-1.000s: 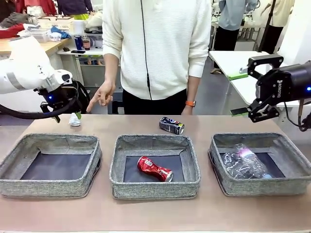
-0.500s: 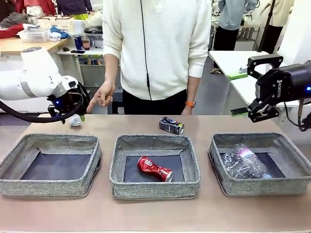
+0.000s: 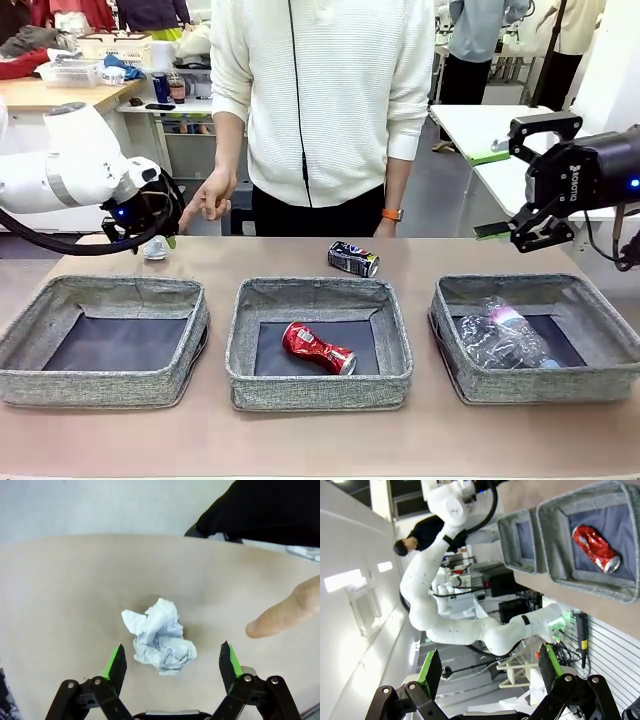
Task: Sort the waste into the appropriate baskets.
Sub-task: Pick up the waste item pointed out by the person.
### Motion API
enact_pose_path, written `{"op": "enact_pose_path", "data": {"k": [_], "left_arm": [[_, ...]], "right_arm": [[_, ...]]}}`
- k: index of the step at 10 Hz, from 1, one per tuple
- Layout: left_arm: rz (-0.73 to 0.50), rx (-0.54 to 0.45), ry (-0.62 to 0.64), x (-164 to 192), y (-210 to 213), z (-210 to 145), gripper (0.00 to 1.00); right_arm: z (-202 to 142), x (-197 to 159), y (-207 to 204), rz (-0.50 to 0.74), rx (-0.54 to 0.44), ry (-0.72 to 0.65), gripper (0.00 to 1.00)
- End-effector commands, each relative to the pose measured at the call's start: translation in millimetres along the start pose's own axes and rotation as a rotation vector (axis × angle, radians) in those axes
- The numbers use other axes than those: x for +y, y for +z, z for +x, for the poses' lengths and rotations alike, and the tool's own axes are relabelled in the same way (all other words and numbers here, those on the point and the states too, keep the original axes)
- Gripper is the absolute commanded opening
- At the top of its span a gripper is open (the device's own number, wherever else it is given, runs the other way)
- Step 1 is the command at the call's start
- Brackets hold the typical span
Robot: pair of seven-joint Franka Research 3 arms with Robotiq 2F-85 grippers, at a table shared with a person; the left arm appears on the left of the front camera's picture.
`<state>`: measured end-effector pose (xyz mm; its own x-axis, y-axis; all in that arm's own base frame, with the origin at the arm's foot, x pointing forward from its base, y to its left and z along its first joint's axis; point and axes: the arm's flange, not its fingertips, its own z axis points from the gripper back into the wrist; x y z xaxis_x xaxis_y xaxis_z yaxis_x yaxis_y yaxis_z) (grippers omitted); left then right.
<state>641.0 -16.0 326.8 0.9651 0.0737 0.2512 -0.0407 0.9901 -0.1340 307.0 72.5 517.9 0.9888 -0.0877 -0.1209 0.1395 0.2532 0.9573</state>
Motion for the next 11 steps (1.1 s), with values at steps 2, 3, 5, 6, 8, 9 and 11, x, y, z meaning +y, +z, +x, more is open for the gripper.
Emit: {"op": "enact_pose_path", "data": {"k": [2, 3, 5, 6, 8, 9, 11], "left_arm": [[-0.007, -0.047, -0.008, 4, -6, 0, 0.0], [0.003, -0.038, -0.011, 5, -7, 0, 0.0], [0.005, -0.022, -0.014, 6, -9, 0, 0.18], [0.007, -0.013, -0.026, 5, -11, -1, 0.07], [0.014, -0.011, -0.031, 6, -11, -1, 0.0], [-0.001, 0.003, -0.041, 6, -8, -2, 0.0], [0.02, 0.014, -0.024, 8, -1, -3, 0.0]], "right_arm": [[-1, 5, 0, 0.012, -0.002, -0.017, 1.0], [-1, 5, 0, 0.012, -0.002, -0.017, 1.0], [-1, 5, 0, 0.012, -0.002, -0.017, 1.0], [-1, 5, 0, 0.012, -0.002, -0.017, 1.0], [-1, 5, 0, 0.012, -0.002, -0.017, 1.0], [-1, 5, 0, 0.012, -0.002, -0.017, 1.0], [-1, 5, 0, 0.012, -0.002, -0.017, 1.0]]}}
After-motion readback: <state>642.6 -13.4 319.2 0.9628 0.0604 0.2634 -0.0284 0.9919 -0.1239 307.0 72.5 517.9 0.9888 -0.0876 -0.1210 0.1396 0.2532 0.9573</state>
